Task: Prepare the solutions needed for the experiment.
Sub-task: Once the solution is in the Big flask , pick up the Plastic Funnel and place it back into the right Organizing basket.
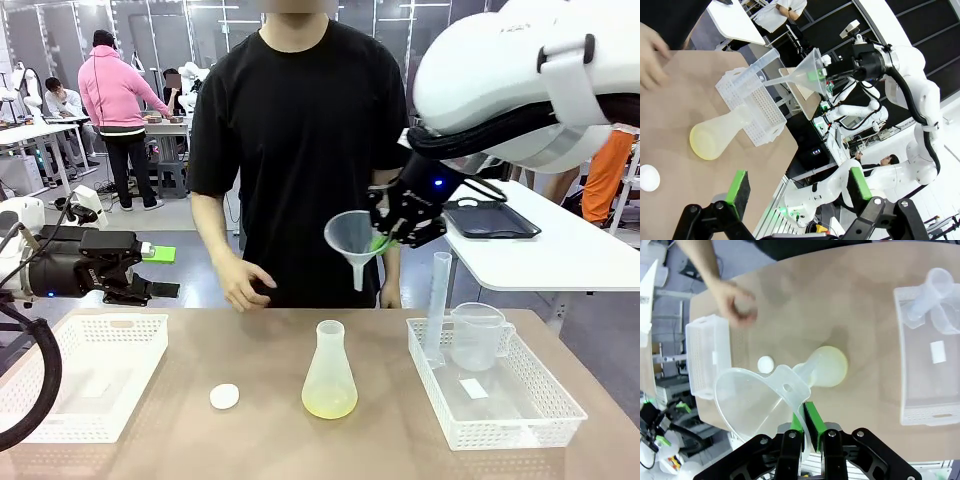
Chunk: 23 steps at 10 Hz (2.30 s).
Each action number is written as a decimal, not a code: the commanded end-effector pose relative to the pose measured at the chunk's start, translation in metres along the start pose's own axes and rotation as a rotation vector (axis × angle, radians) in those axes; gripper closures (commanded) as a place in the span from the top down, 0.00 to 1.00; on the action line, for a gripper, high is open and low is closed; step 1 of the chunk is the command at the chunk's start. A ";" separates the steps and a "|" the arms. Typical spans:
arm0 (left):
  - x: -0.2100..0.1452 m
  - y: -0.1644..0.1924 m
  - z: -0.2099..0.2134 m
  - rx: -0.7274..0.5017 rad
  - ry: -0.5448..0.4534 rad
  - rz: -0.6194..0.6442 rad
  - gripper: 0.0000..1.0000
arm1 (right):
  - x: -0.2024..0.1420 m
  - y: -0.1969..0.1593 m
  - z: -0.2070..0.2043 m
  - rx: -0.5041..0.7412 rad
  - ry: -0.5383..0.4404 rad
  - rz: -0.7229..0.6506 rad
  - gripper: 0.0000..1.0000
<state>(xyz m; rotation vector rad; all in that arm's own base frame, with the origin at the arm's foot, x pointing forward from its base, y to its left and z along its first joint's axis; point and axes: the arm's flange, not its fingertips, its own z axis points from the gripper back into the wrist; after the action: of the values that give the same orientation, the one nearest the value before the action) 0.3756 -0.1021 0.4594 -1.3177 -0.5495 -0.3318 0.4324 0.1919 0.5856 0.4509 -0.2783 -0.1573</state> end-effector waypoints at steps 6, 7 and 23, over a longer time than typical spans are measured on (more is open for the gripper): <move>-0.001 -0.003 0.000 0.001 0.013 0.005 1.00 | 0.025 -0.070 0.038 -0.016 -0.047 -0.145 0.00; -0.001 -0.003 0.000 0.001 0.013 0.005 1.00 | 0.025 -0.070 0.038 -0.016 -0.047 -0.145 0.00; -0.001 -0.003 0.000 0.001 0.013 0.005 1.00 | 0.032 -0.229 -0.058 -0.225 0.197 -0.755 0.05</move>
<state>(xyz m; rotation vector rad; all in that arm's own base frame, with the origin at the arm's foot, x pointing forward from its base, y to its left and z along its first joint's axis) 0.3756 -0.1020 0.4594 -1.3177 -0.5497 -0.3316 0.4566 -0.0024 0.4412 0.3665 0.1059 -0.8282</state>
